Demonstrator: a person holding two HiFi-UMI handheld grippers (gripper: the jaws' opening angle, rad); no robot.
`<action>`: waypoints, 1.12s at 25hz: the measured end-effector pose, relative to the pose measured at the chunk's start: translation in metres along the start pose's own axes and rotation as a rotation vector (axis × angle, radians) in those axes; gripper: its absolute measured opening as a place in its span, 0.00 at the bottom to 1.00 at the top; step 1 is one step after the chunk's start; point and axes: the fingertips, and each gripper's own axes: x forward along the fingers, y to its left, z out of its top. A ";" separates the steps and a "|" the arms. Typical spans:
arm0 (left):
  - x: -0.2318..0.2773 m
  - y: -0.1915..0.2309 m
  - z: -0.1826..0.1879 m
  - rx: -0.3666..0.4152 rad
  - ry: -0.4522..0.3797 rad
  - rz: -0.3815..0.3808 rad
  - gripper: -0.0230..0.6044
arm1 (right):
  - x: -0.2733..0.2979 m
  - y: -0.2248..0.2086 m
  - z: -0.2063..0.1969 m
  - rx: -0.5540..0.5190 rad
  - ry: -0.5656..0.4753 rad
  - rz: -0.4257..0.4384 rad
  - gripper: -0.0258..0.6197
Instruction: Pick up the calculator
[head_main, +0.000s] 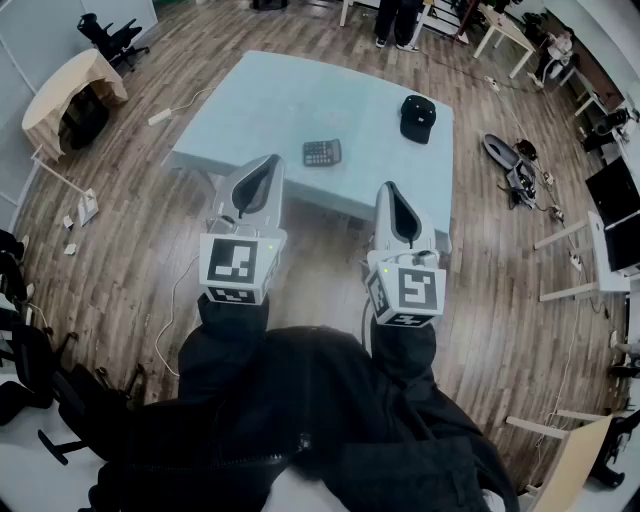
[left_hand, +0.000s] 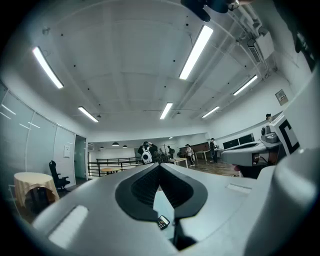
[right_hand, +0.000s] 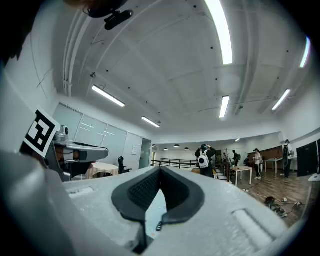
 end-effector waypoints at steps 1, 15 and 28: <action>0.000 0.000 0.000 0.005 0.001 0.003 0.03 | 0.000 0.000 -0.002 0.002 0.003 0.003 0.04; -0.004 -0.005 -0.012 0.028 0.037 0.007 0.03 | -0.005 0.006 -0.009 -0.001 0.014 0.038 0.04; -0.003 -0.016 -0.021 -0.011 0.066 -0.011 0.03 | -0.011 0.009 -0.034 -0.018 0.109 0.067 0.04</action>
